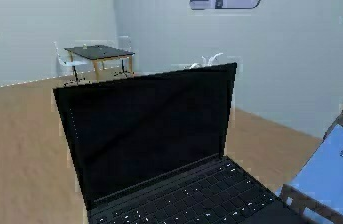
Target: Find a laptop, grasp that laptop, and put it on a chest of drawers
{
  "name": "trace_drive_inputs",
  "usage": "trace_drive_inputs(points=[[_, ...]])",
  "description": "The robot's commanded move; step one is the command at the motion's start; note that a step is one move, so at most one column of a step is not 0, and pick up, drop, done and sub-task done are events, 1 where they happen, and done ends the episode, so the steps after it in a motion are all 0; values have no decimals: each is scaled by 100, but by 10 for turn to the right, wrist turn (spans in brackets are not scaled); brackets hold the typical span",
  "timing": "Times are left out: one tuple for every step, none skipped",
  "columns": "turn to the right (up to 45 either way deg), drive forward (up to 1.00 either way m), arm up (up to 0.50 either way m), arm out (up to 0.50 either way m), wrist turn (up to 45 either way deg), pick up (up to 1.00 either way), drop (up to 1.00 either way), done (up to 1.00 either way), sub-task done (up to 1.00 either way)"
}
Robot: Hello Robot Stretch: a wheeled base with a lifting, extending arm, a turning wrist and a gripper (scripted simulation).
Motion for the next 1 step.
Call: trace_drive_inputs(points=[[450, 0, 0, 0, 0, 0, 0, 0, 0]])
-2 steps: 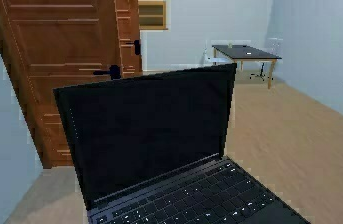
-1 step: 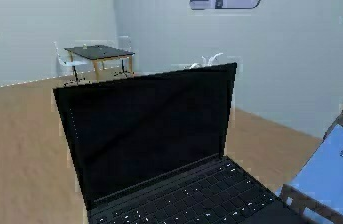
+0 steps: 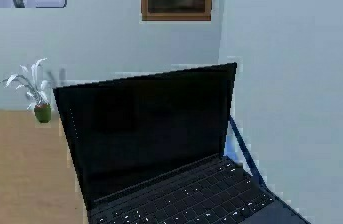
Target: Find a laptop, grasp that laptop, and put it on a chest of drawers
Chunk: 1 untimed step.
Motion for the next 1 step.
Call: trace_drive_inputs(points=[[450, 0, 0, 0, 0, 0, 0, 0, 0]])
